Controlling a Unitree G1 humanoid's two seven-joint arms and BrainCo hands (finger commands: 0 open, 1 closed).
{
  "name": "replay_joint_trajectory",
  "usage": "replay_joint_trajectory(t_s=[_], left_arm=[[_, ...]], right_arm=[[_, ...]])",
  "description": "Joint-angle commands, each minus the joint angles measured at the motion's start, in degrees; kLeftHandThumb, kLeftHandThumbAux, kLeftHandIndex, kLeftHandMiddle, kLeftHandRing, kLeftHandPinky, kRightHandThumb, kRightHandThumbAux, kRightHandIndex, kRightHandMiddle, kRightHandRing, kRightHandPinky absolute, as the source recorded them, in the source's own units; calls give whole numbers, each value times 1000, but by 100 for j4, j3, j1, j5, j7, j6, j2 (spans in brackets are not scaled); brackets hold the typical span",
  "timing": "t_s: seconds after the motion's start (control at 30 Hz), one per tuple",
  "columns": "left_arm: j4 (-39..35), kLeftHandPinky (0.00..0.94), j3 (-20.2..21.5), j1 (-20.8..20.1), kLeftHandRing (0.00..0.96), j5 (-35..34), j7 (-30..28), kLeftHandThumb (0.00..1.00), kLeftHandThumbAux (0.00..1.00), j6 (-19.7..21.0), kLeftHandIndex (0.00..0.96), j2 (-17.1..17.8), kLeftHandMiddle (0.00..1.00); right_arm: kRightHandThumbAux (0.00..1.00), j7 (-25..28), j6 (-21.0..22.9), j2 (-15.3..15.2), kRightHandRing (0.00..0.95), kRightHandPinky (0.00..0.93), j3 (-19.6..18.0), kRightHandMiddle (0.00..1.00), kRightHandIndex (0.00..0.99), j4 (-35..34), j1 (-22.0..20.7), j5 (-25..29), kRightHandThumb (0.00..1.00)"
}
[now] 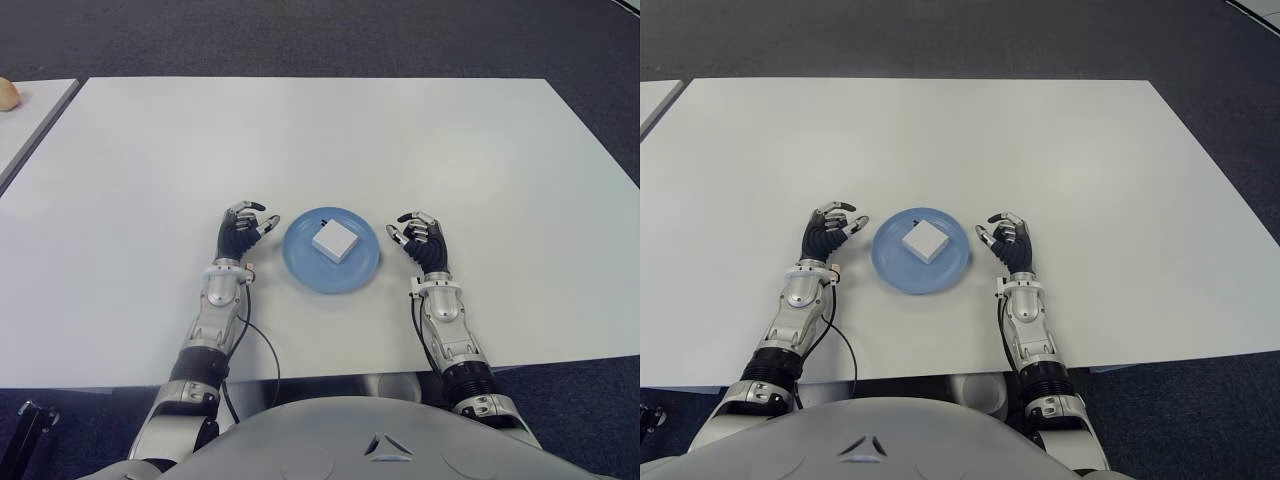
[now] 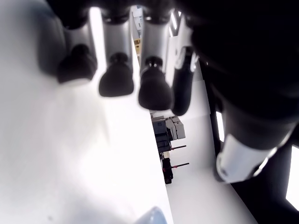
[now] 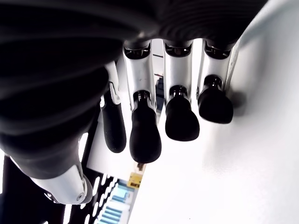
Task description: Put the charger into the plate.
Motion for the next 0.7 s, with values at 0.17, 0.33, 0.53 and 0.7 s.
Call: replay_joint_trajectory(t_s=[0.17,0.33,0.53,0.7], left_arm=[[-6,818,-20,101,820,-10,-112,706,720,152,436,5,812],[-5,812,-15,98,814,-1,-90,706,720,135,436,2,807],[23,819,-22,84,815,24,-67,706,720,81,436,4,807],[36,831,-33,78,824,46,-68,705,720,55,436,17,814]], right_arm=[[733,25,-43,11,776,797,-16,755,435,64,37,68,700],[732,12,-91,8,777,796,-16,756,435,87,30,73,700],[732,-6,-103,8,779,801,-13,758,435,68,36,55,700],[732,-27,-82,4,780,799,-6,758,435,62,28,24,701]])
